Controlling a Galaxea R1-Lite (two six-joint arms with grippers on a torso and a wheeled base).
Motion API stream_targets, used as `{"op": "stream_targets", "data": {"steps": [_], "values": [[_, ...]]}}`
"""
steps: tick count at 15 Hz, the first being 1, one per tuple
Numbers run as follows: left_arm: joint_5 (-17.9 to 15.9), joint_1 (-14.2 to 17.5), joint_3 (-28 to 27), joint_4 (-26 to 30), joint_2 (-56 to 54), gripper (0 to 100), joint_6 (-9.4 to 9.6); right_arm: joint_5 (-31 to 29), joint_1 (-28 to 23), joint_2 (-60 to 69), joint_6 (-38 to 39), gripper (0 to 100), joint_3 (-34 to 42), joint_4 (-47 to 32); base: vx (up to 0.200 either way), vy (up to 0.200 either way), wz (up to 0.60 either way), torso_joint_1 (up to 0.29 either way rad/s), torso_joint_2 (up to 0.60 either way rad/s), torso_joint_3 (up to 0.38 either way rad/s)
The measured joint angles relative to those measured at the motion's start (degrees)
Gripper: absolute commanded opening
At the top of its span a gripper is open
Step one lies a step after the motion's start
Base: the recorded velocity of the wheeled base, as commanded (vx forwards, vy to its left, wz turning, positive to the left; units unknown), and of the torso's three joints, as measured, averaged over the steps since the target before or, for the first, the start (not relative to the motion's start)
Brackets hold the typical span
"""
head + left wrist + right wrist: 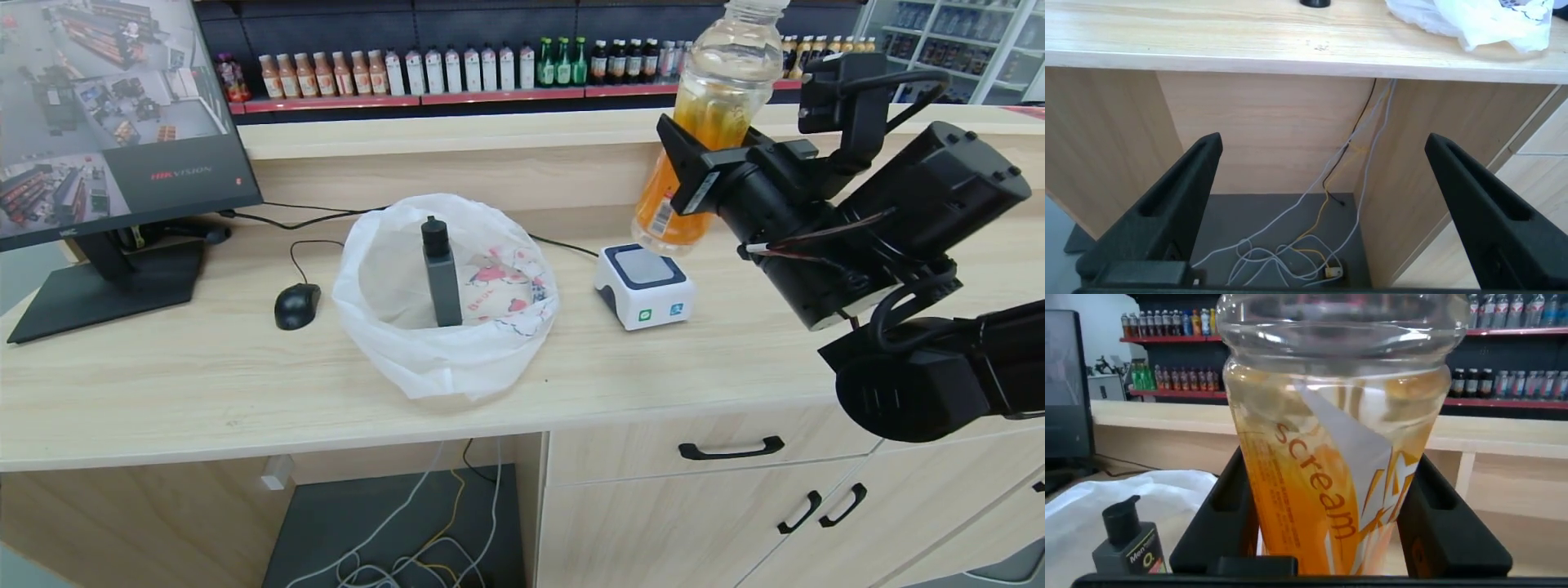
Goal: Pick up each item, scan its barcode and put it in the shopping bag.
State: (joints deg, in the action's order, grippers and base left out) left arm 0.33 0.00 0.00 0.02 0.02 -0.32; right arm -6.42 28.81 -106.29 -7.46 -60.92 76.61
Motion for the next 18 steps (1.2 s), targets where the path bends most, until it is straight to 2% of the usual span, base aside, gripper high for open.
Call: {"op": "stream_targets", "data": {"steps": [4, 5, 15, 18], "values": [[0.00, 0.07, 0.00, -0.02, 0.00, 100, -0.06, -6.16, 0.02, -0.55, 5.69, 0, 0.20, 0.28, 0.000, 0.000, 0.00, 0.000, 0.00, 0.000], [0.00, 0.07, 0.00, -0.02, 0.00, 100, -0.09, -7.18, 0.02, -0.77, 6.42, 0, 0.48, 0.24, 0.000, 0.200, 0.00, 0.002, 0.00, 0.002], [0.00, 0.10, 0.00, -0.02, 0.00, 100, -0.15, -6.99, 0.18, -2.67, 6.67, 0, 0.65, 3.15, 0.000, 0.200, 0.00, 0.003, 0.00, 0.001], [0.02, -0.02, 0.00, 0.00, 0.00, 100, -0.06, -6.51, 0.57, -3.68, 6.46, 0, 0.48, 5.18, 0.000, 0.000, 0.00, 0.000, 0.00, 0.000]]}}
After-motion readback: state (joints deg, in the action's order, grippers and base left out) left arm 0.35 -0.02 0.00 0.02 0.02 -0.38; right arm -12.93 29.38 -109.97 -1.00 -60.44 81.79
